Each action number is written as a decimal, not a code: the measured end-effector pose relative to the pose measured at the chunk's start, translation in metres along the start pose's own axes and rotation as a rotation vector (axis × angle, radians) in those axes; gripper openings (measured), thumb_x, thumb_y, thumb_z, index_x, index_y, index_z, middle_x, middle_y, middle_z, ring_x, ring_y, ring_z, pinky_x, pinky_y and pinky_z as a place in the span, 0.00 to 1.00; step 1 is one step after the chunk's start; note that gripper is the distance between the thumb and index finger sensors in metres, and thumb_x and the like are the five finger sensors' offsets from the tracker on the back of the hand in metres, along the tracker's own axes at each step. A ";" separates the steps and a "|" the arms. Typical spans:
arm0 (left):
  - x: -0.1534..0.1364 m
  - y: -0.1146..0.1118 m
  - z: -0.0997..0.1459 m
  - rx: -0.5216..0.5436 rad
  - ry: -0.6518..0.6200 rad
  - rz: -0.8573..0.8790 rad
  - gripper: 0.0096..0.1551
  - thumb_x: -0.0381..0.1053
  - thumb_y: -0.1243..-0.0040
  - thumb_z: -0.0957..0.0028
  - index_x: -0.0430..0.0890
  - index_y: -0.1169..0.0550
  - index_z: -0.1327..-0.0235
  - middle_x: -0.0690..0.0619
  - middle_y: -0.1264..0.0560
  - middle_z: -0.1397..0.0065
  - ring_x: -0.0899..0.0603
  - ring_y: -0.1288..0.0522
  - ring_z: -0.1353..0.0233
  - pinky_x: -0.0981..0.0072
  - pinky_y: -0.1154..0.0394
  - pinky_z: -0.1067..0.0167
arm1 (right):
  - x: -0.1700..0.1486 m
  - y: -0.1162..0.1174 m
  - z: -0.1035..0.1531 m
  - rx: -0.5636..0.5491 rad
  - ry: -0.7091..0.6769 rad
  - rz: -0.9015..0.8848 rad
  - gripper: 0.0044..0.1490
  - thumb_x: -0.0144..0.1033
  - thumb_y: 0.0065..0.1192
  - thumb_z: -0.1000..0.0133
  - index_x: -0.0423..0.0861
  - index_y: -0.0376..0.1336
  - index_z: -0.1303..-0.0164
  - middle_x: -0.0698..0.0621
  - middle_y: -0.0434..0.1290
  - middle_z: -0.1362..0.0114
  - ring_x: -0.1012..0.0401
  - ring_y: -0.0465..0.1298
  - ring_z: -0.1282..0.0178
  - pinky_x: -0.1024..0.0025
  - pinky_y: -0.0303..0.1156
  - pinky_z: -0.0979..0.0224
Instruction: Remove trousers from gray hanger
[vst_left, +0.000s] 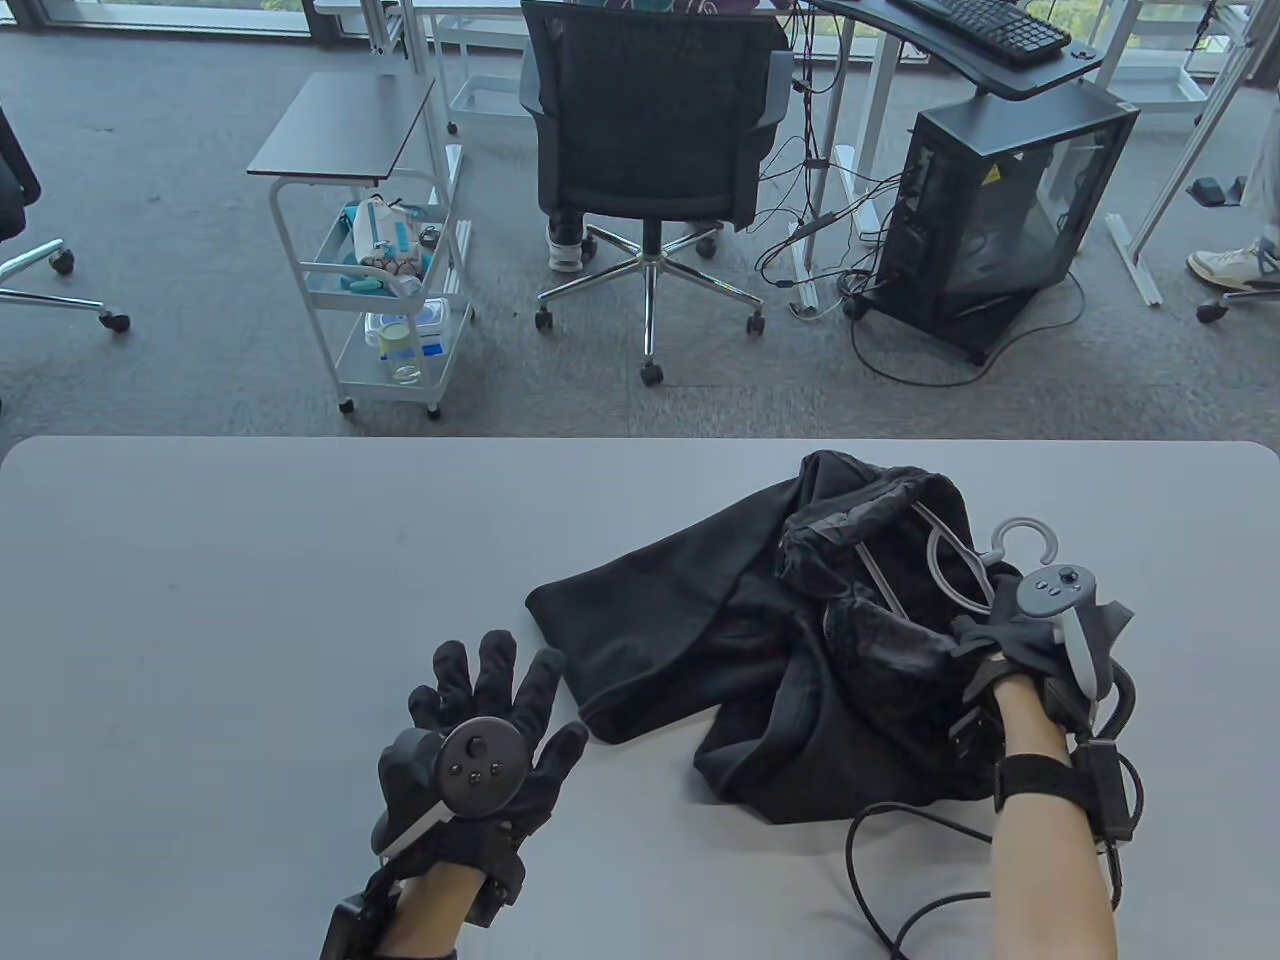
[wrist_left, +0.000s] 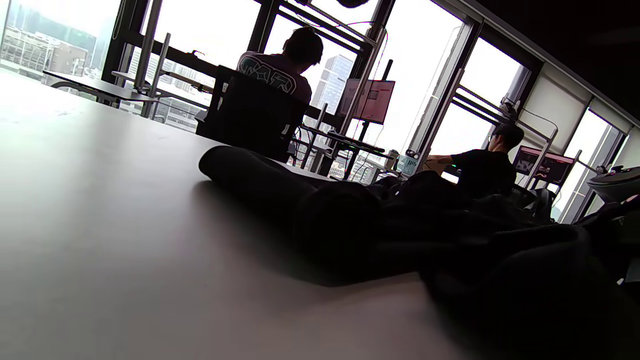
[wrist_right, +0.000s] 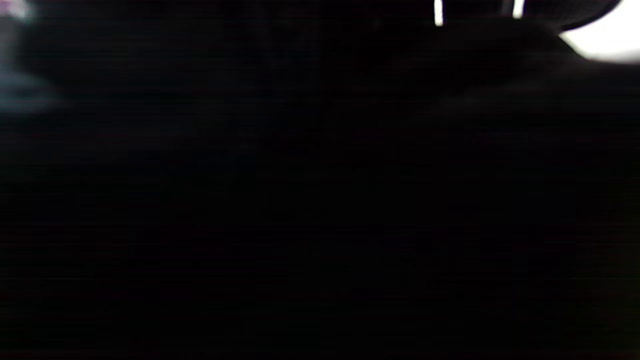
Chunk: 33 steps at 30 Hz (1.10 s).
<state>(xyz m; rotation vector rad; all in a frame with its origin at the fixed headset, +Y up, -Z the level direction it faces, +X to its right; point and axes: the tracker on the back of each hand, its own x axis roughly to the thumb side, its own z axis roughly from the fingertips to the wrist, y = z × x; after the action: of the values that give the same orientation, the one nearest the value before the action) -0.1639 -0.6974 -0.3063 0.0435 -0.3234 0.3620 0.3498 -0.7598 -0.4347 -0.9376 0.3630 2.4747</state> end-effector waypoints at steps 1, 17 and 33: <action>0.000 -0.001 -0.001 -0.004 0.003 -0.001 0.46 0.71 0.65 0.41 0.51 0.50 0.14 0.32 0.62 0.13 0.13 0.67 0.25 0.12 0.60 0.42 | -0.001 0.004 -0.001 -0.012 0.007 -0.006 0.59 0.60 0.63 0.44 0.31 0.43 0.22 0.35 0.60 0.27 0.32 0.60 0.29 0.35 0.63 0.36; 0.000 -0.001 -0.001 -0.025 -0.008 0.006 0.46 0.71 0.63 0.41 0.51 0.50 0.14 0.32 0.61 0.13 0.13 0.67 0.25 0.12 0.60 0.42 | -0.019 -0.022 0.036 -0.271 -0.118 -0.469 0.37 0.39 0.63 0.45 0.42 0.56 0.27 0.50 0.70 0.40 0.47 0.72 0.42 0.47 0.73 0.41; -0.020 0.012 0.010 0.159 -0.001 0.177 0.45 0.70 0.60 0.42 0.49 0.46 0.16 0.30 0.53 0.13 0.13 0.57 0.23 0.16 0.50 0.39 | 0.016 -0.067 0.158 -0.516 -0.667 -0.470 0.36 0.39 0.66 0.50 0.46 0.61 0.31 0.52 0.73 0.43 0.48 0.74 0.44 0.47 0.73 0.41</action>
<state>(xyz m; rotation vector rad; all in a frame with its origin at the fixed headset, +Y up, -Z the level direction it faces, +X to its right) -0.1890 -0.6941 -0.3039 0.1713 -0.2993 0.5629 0.2857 -0.6348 -0.3357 -0.2598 -0.6642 2.2793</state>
